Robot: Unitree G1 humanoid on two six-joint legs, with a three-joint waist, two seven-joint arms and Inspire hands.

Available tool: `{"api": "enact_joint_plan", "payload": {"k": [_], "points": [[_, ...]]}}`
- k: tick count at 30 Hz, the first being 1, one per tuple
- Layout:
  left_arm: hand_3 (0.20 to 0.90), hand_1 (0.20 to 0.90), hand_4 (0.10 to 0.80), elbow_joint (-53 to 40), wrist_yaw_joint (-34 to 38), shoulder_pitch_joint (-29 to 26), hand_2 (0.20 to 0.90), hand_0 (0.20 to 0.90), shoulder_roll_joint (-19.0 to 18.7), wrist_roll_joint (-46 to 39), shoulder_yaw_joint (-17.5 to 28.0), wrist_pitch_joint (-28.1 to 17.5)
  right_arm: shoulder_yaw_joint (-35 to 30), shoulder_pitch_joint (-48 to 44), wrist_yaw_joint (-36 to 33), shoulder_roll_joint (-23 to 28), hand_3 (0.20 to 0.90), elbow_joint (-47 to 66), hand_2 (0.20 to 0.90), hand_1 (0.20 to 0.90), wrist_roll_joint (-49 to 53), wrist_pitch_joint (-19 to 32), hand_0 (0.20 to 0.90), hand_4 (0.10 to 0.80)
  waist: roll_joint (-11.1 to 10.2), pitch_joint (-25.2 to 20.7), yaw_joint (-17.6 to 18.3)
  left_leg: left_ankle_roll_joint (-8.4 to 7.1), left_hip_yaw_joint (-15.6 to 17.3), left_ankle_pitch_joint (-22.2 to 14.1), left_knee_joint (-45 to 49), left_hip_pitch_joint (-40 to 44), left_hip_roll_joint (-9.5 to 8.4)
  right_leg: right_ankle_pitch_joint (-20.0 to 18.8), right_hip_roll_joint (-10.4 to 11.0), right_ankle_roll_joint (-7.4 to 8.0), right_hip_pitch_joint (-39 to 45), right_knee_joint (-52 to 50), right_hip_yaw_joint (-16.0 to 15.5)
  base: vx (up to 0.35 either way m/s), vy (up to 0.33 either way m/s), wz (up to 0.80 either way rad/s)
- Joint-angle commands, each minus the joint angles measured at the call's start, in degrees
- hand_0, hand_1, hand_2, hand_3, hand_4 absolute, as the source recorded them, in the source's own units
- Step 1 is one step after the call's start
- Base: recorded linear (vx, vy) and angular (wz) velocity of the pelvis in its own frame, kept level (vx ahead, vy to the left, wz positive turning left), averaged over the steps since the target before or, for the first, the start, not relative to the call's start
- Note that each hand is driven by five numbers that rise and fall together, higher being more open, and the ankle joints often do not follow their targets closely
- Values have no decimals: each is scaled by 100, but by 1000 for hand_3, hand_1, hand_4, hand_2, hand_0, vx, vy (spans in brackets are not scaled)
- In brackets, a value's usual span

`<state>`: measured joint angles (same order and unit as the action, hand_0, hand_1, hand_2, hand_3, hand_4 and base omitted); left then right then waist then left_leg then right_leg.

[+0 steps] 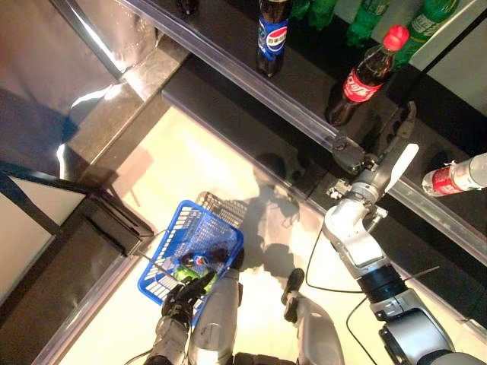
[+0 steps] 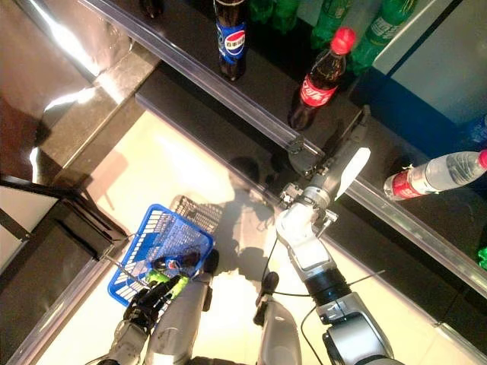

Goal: Pick up the drink and place into the basket.

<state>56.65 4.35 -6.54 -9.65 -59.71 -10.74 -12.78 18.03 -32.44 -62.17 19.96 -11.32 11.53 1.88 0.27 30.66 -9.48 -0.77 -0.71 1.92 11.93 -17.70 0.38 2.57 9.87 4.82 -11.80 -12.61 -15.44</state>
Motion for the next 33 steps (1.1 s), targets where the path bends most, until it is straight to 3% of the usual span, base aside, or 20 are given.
{"api": "enact_joint_plan", "payload": {"k": [1,20,33], "points": [[200,300,100,-796,-80,346,300,300,-256,31,-126,-699,-248,-772,26,426,900,606,900,900,-93,349,900,800,-52,-87,-74,-120,-218,-515,863,-280,-10,-60,161,-35,14,-143,44,43,-24,2],[200,300,100,-1348,19,66,300,300,-360,-292,-372,-939,-376,-2002,384,729,900,209,900,900,473,132,900,800,-111,-87,-108,26,-225,-586,1140,-1155,-73,-136,80,-37,-993,-442,255,24,15,1],[200,300,100,-1479,79,169,300,300,-460,-415,-465,-789,-522,-2830,421,1230,900,-747,900,900,1489,502,900,800,-17,-87,-171,109,-207,-680,1427,-1625,-138,-95,124,-34,-1572,-830,305,26,38,1]]}}
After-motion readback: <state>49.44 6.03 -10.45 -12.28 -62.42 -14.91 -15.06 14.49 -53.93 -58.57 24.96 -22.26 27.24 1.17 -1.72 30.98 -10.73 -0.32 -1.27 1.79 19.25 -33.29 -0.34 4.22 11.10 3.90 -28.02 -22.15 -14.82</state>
